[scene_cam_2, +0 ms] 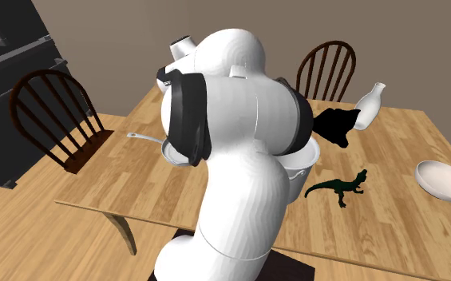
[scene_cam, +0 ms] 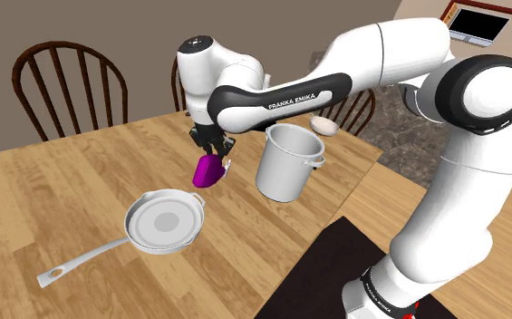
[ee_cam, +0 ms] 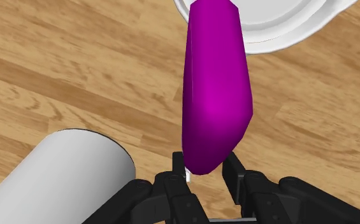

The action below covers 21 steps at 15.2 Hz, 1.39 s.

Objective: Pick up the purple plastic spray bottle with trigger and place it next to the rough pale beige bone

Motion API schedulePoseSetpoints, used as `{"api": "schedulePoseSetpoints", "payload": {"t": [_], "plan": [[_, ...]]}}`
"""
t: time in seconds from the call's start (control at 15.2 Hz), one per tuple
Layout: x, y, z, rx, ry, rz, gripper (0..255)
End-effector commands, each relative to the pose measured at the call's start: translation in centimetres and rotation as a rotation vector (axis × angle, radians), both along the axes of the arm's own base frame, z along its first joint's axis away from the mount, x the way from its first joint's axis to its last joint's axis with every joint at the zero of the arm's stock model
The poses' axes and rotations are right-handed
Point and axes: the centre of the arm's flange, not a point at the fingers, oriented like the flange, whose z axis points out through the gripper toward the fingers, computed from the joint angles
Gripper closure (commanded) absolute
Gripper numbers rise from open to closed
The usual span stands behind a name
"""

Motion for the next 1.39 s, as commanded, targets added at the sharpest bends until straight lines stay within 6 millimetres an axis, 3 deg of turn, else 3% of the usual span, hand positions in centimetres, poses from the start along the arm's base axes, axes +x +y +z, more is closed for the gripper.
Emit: {"api": "schedulePoseSetpoints", "payload": {"t": [0.0,1.32], "plan": [[0.1,0.0,1.0,0.000,0.000,0.000,255],[0.1,0.0,11.6,0.000,0.000,0.000,255]]}}
